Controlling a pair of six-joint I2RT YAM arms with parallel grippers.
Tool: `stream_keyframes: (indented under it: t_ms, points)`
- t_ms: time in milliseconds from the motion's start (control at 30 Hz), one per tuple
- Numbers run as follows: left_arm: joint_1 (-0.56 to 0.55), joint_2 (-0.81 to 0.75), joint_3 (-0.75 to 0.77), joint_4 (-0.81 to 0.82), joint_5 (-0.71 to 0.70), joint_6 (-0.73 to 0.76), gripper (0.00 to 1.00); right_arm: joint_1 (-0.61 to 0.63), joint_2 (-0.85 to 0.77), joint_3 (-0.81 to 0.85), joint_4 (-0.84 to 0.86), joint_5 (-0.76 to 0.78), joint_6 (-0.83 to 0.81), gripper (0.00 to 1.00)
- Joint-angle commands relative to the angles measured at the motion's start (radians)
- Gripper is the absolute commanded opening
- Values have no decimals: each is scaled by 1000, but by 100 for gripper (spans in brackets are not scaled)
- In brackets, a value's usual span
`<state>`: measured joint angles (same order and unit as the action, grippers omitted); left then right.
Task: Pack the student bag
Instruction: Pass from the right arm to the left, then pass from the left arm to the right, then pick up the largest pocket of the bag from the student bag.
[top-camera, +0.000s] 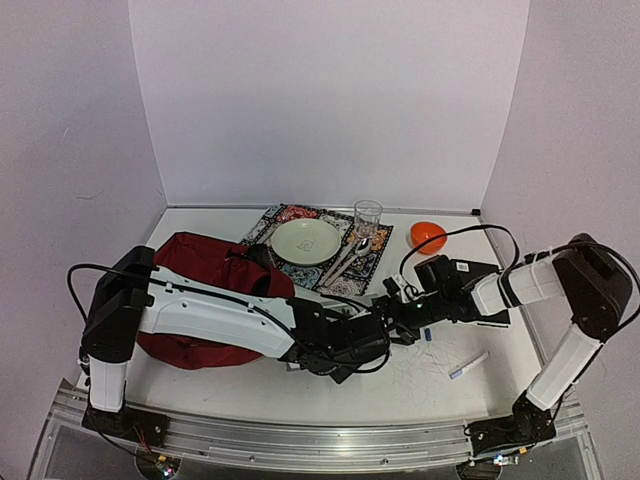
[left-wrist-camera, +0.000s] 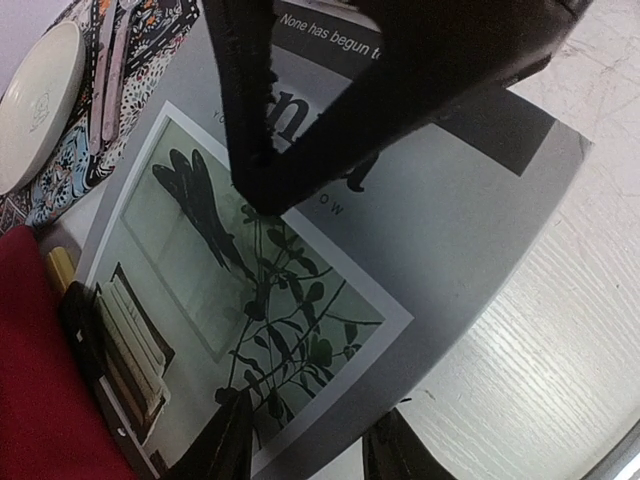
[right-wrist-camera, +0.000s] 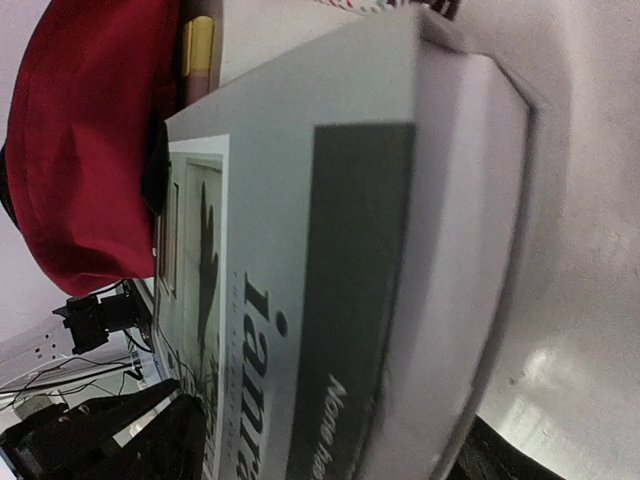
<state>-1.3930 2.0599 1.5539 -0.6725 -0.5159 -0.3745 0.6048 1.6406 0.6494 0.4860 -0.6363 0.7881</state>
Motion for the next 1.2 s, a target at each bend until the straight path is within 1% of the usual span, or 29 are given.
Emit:
stream_keyframes:
  t_ms: [0,33,167,267,300,367,400,467,567,800,1033,1167]
  points:
    - [5,-72,-17,43,7,-33,38,-4,64,34,134,-124,37,77]
    - [5,-76,-22,48,9,-35,38,-4,77,32,177,-138,50,76]
    - [4,-93,-43,64,16,-40,38,-6,117,36,244,-180,79,73]
    - [3,-109,-58,74,18,-43,38,-8,131,44,267,-203,85,66]
    - [4,-116,-62,77,16,-44,38,-8,131,44,271,-209,85,63]
    - [4,-129,-71,78,13,-48,42,-7,126,41,273,-217,84,53]
    - [3,-136,-73,78,12,-52,45,-8,118,37,273,-219,85,48]
    - [3,-155,-76,75,13,-61,51,-9,99,25,274,-219,87,42]
    - [3,-194,-79,75,12,-82,60,-12,52,-6,272,-210,95,39]
    - [18,-334,-108,70,-10,-124,73,-29,-96,-92,259,-170,123,37]
    - [156,-515,-211,39,8,-198,80,-36,-249,-89,140,-89,105,36]
    - [232,-584,-269,5,2,-204,86,-38,-281,-59,79,-64,93,35]
